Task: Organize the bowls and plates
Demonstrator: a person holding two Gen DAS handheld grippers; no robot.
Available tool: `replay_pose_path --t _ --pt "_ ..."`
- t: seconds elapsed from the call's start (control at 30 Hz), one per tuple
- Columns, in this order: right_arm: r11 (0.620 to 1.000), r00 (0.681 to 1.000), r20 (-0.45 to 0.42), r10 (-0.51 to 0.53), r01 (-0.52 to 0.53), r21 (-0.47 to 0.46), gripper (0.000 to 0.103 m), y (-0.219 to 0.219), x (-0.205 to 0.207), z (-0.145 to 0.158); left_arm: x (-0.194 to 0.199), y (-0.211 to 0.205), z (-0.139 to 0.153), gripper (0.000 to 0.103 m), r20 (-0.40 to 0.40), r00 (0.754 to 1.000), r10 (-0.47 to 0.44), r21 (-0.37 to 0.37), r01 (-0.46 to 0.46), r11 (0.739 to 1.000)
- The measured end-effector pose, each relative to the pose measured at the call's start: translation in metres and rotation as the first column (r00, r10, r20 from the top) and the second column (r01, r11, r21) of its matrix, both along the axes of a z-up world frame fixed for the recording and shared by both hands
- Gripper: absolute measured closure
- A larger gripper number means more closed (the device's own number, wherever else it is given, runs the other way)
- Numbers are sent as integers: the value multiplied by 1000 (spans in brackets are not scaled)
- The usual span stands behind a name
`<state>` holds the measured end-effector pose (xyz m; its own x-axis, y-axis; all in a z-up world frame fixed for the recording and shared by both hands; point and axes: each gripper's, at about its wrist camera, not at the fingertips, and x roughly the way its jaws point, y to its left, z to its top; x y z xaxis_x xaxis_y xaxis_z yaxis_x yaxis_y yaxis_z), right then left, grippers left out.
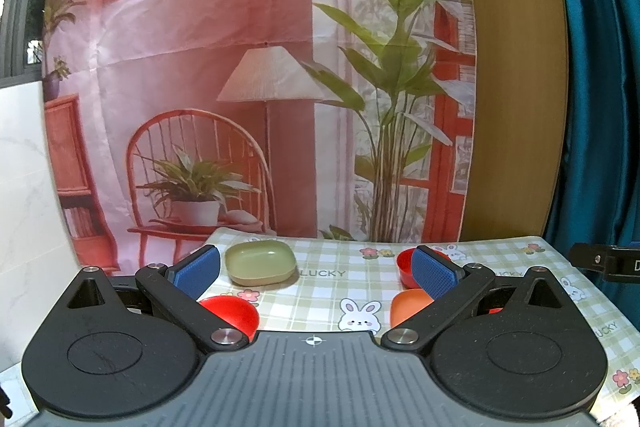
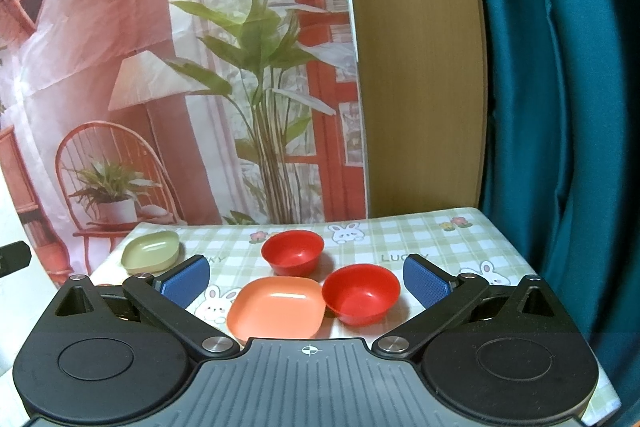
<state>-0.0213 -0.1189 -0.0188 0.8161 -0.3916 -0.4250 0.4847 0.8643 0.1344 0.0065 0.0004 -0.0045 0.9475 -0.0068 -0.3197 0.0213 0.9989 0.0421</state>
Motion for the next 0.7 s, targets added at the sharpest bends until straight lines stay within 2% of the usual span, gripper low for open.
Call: replay_pose_path --t 0.2,0.47,0.6,0.7 --pt "1000 1000 5 11 -11 -17 0 -16 21 -2 28 1 -4 1 -29 999 28 31 -27 999" --pt "1000 999 34 2 -1 -25 1 -48 57 -5 77 9 -6 1 -57 995 76 34 -74 997" --pt "1000 998 56 28 -28 8 1 -65 76 -7 100 13 -6 9 -63 996 62 -8 -63 998" --pt "999 997 68 40 -40 -6 2 -71 90 -5 114 8 -2 10 -53 996 71 32 -69 997"
